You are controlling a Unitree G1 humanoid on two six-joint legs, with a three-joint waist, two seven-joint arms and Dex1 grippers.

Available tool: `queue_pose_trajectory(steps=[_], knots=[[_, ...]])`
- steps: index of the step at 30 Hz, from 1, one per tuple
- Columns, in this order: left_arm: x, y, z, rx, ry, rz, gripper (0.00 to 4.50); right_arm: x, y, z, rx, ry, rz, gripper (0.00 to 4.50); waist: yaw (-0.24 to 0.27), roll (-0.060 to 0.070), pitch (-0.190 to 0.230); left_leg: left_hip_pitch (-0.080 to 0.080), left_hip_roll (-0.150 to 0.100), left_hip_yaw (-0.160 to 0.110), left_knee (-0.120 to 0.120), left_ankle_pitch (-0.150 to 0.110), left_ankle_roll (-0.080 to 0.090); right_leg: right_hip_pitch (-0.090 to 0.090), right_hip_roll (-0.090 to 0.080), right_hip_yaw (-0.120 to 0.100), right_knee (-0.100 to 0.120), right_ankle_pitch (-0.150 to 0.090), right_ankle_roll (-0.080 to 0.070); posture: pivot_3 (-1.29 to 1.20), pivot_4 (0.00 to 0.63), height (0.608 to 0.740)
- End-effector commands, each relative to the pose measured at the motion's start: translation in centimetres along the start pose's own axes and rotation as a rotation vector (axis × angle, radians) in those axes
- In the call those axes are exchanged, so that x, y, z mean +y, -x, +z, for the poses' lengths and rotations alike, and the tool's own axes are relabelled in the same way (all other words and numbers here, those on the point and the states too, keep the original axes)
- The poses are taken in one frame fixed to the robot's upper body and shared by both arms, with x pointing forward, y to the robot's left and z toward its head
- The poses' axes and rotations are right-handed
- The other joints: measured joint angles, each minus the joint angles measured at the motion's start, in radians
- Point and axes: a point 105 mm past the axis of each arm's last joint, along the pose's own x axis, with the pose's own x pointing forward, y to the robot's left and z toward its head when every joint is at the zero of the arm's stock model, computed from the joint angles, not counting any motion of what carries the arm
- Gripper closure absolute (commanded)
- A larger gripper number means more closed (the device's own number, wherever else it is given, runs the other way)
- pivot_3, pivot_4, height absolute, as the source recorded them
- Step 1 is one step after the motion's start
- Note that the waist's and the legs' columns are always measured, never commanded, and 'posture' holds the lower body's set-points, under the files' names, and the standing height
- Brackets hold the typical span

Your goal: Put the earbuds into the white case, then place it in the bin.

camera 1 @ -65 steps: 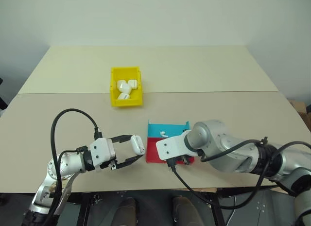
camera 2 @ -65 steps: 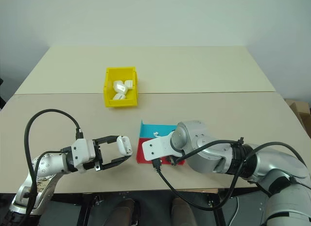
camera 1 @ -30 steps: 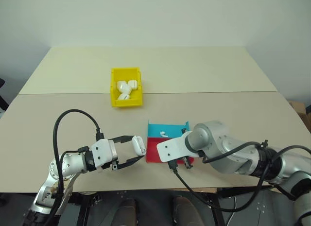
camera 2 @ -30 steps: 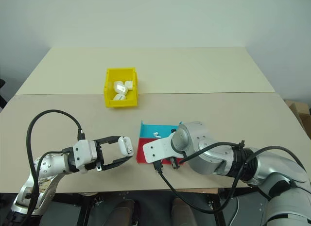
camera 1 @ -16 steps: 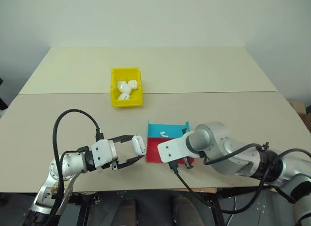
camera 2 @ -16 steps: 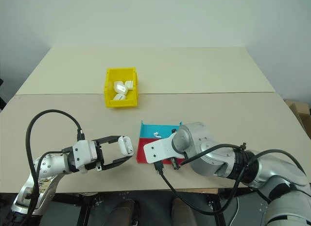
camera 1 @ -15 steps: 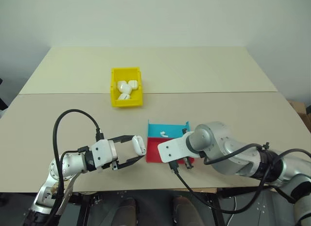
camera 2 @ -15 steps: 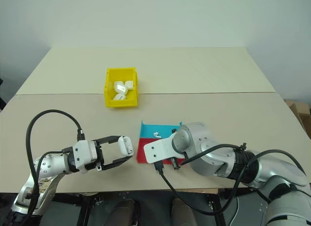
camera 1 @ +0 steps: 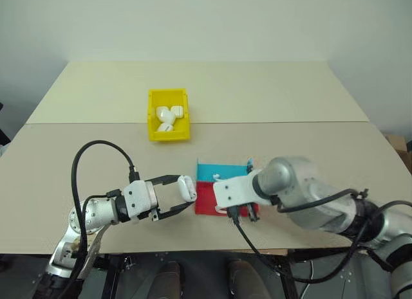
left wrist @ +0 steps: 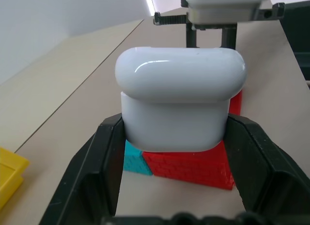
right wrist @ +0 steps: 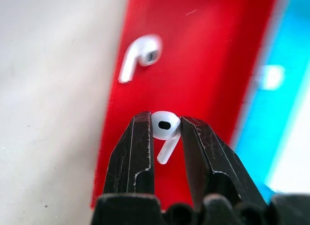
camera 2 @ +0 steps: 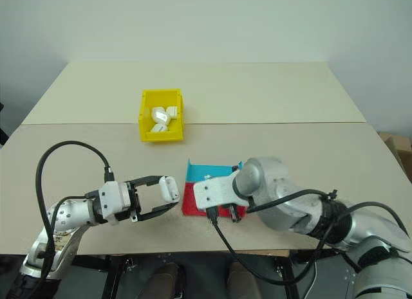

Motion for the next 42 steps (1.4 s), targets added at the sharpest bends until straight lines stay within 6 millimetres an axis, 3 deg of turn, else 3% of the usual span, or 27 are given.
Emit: queue_pose_trajectory(steps=[1,3,7,10,15,19,23,35,42], knots=[[0.4,-1.1,2.9,-0.152,0.0,-0.031,1.75,-4.4,6.3,0.3,-0.125,-0.095,-0.222,3.86,0.003,0.0,0.0,0.0,0.0,0.0,0.0,0.0,0.0,0.0,0.0,0.0,0.0,0.0,0.0,0.0,0.15,0.74],[0.8,-1.7,4.4,-0.234,0.03,-0.051,1.75,-7.0,9.6,0.3,-0.252,-0.209,-0.356,3.86,0.003,0.0,0.0,0.0,0.0,0.0,0.0,0.0,0.0,0.001,0.0,0.0,-0.001,0.001,0.001,0.0,0.15,0.74],[1.5,-2.9,7.3,-0.378,0.104,-0.12,1.75,-8.9,14.8,2.5,-0.658,-0.321,-0.453,3.86,0.0,-0.001,0.0,0.0,0.0,-0.001,0.0,0.0,0.0,0.002,0.001,0.0,-0.002,0.001,0.001,0.0,0.15,0.74],[2.0,-3.1,9.1,-0.479,0.154,-0.172,1.75,-7.8,17.6,3.8,-0.926,-0.297,-0.425,3.86,0.0,-0.001,0.0,-0.001,0.0,-0.003,0.0,0.0,0.0,0.002,0.002,0.0,-0.002,0.001,0.001,0.0,0.15,0.74],[2.5,-3.1,10.5,-0.519,0.18,-0.27,1.75,-5.0,19.6,4.9,-1.273,-0.267,-0.259,3.86,0.001,-0.001,0.0,-0.004,-0.001,-0.004,-0.001,0.0,0.0,0.001,0.001,-0.001,-0.003,0.001,0.002,0.0,0.15,0.74],[2.8,-3.2,10.7,-0.51,0.169,-0.288,1.75,-3.7,19.5,4.8,-1.352,-0.248,-0.215,3.86,0.0,-0.001,0.0,-0.002,-0.002,-0.004,0.0,0.0,0.0,0.003,0.001,-0.001,-0.003,0.002,0.002,0.0,0.15,0.74],[2.6,-3.3,11.0,-0.485,0.163,-0.313,1.75,-2.4,17.7,5.2,-1.361,-0.164,-0.215,3.86,-0.003,-0.001,0.0,-0.002,-0.002,-0.004,0.0,0.0,0.0,0.003,0.001,0.0,-0.002,0.002,0.003,0.0,0.15,0.74],[2.3,-3.2,11.3,-0.46,0.149,-0.288,1.75,-2.3,14.1,7.1,-1.357,0.019,-0.259,3.86,-0.012,-0.001,0.0,-0.002,-0.002,-0.004,0.0,0.0,0.0,0.002,0.002,0.0,-0.002,0.002,0.003,0.0,0.15,0.74],[2.1,-3.1,11.1,-0.449,0.146,-0.276,1.75,-2.9,13.0,7.0,-1.32,0.037,-0.276,3.86,-0.011,-0.001,0.0,-0.002,-0.002,-0.004,0.0,0.0,0.0,0.003,0.002,0.0,-0.002,0.002,0.003,0.0,0.15,0.74]])
